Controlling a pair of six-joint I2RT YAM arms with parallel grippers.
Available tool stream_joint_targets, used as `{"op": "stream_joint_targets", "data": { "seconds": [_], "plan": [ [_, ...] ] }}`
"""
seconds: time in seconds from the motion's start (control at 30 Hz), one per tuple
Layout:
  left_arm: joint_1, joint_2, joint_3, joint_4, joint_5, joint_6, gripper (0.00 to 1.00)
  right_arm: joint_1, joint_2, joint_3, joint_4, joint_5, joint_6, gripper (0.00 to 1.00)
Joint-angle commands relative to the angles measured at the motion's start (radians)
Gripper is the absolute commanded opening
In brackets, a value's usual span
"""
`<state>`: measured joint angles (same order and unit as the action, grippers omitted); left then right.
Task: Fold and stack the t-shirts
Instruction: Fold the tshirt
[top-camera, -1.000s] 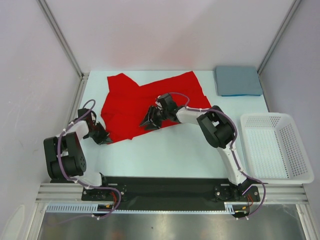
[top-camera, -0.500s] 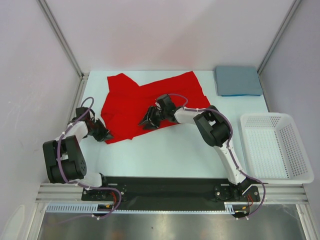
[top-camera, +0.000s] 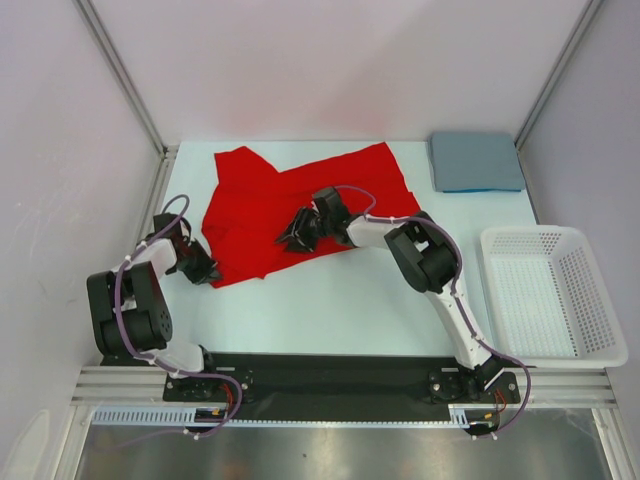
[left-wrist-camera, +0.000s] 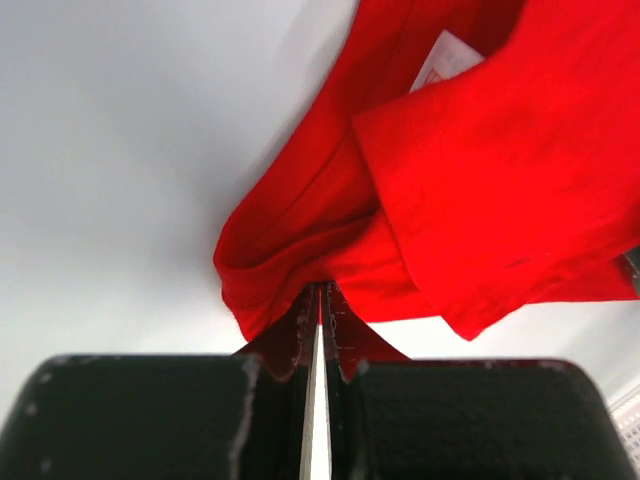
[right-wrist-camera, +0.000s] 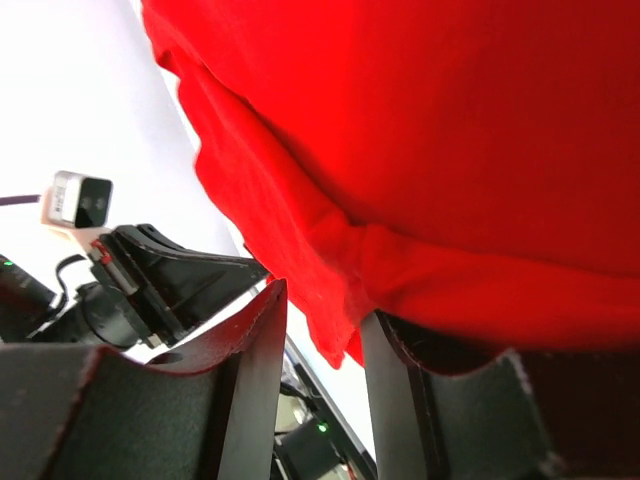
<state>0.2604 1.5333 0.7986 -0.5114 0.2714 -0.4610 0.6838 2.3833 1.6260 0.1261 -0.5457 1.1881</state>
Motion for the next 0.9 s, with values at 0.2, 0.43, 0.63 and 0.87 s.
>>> {"op": "stream_joint_targets", "data": {
  "seconds": [0.2,0.43,0.63,0.87],
  "plan": [
    [0.008,0.025,0.077,0.004,-0.020,0.036,0.07,-0.018,0.016,0.037,0.179,0.059,0.129,0.38],
    [0.010,0.036,0.082,-0.003,-0.024,0.048,0.06,-0.041,0.050,0.063,0.164,0.073,0.166,0.38],
    [0.008,0.025,0.080,-0.007,-0.009,0.050,0.06,-0.056,0.053,0.072,0.092,0.049,0.127,0.38],
    [0.008,0.008,0.106,-0.021,0.011,0.048,0.06,-0.067,-0.019,-0.003,0.061,0.078,0.094,0.42]
  ]
}}
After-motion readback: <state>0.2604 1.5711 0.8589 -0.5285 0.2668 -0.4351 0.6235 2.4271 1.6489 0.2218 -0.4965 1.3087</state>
